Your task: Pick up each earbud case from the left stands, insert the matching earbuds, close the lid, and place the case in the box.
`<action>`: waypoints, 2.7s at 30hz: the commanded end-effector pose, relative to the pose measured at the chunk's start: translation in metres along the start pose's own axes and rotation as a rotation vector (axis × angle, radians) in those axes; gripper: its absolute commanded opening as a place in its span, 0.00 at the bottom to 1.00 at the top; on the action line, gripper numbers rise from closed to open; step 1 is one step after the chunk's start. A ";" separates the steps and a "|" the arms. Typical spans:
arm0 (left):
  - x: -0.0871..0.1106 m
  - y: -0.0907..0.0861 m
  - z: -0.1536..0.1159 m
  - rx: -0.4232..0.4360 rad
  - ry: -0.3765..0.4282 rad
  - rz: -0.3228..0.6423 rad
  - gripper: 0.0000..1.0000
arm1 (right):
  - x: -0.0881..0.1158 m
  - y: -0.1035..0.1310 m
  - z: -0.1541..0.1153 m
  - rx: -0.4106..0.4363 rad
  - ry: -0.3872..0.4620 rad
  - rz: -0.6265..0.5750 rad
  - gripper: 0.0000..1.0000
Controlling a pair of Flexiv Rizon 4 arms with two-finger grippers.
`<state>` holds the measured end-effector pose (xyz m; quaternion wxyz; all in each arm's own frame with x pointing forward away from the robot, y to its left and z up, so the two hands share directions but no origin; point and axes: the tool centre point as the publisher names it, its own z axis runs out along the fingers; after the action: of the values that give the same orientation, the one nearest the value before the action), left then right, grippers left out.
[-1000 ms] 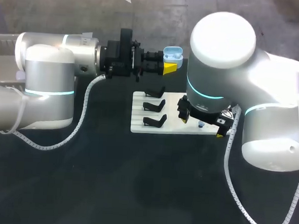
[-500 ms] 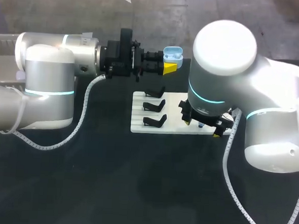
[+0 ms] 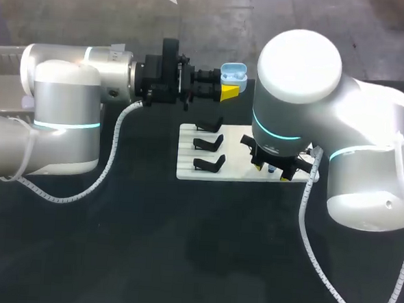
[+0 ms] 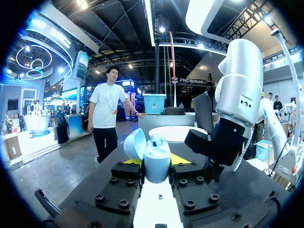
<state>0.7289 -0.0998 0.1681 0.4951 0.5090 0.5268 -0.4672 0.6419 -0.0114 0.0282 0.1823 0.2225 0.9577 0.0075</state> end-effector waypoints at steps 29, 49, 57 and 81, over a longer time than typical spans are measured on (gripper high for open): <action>0.001 -0.002 0.000 -0.008 -0.005 0.005 0.00 | -0.005 0.002 0.007 -0.001 -0.011 0.020 0.31; 0.001 -0.002 0.000 -0.008 -0.005 0.005 0.00 | -0.003 0.003 0.007 0.009 -0.011 0.005 0.00; 0.001 -0.002 0.000 -0.008 -0.005 0.005 0.00 | -0.005 0.003 -0.015 0.005 -0.009 -0.045 0.00; 0.001 -0.002 0.000 -0.008 -0.005 0.005 0.00 | 0.011 0.010 -0.127 -0.107 0.078 -0.524 0.00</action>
<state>0.7289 -0.0999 0.1681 0.4951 0.5090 0.5268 -0.4672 0.5947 0.0104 0.1325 0.1629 -0.0350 0.9857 0.0238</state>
